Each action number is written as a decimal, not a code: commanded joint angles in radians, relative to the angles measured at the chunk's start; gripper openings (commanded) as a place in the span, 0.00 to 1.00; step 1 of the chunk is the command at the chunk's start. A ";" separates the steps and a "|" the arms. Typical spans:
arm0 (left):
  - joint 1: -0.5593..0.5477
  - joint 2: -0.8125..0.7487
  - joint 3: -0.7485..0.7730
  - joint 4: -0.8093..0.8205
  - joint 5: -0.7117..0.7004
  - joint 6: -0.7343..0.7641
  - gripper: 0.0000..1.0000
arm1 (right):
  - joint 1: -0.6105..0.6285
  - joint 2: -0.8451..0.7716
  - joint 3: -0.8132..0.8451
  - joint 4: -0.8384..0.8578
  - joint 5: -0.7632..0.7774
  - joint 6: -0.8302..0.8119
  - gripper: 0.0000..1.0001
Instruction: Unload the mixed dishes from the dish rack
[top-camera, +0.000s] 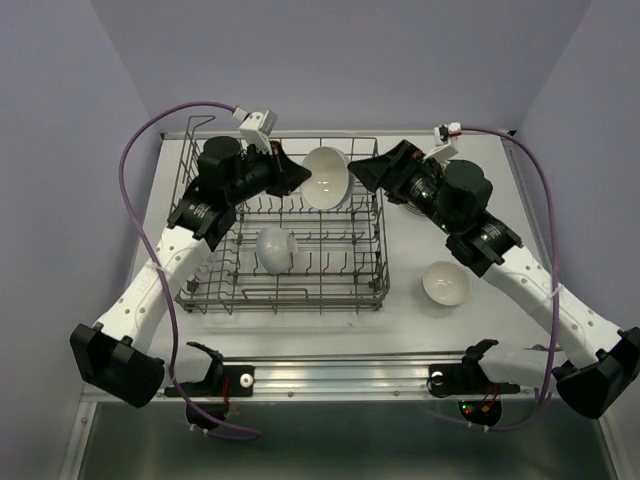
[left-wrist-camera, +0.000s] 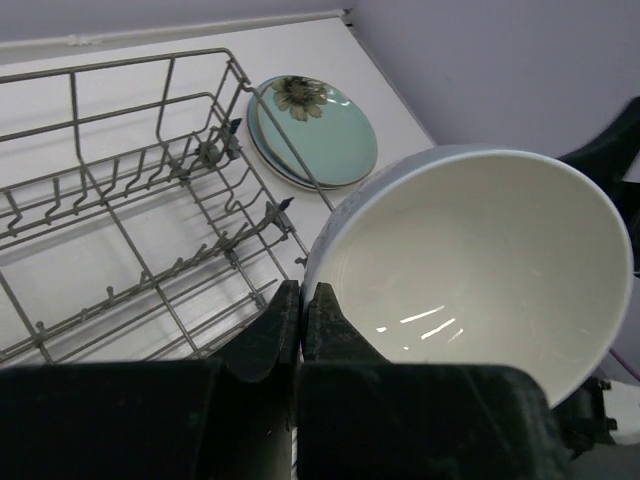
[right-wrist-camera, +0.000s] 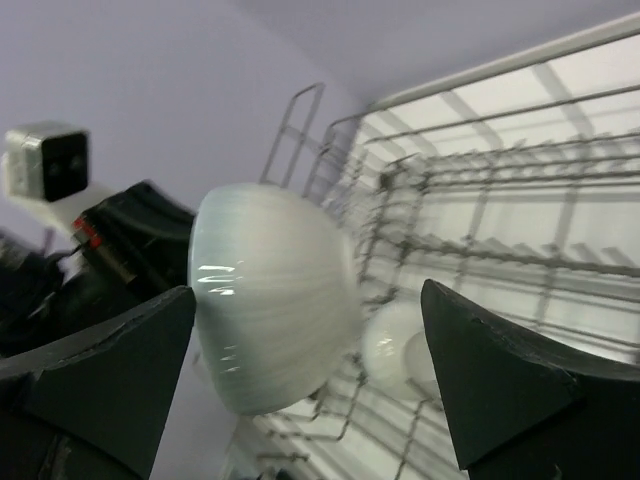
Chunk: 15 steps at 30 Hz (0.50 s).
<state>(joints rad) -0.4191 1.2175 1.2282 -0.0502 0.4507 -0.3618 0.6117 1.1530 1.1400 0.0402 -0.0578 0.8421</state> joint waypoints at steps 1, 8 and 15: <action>-0.050 0.058 0.184 -0.040 -0.156 0.007 0.00 | -0.018 -0.090 0.116 -0.290 0.543 -0.162 1.00; -0.205 0.264 0.390 -0.200 -0.305 0.066 0.00 | -0.018 -0.256 0.174 -0.327 1.134 -0.375 1.00; -0.426 0.569 0.741 -0.354 -0.374 0.133 0.00 | -0.018 -0.303 0.173 -0.329 1.161 -0.411 1.00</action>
<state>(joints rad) -0.7437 1.6836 1.7576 -0.3515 0.1368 -0.2771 0.5949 0.8471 1.3041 -0.2695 0.9817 0.4885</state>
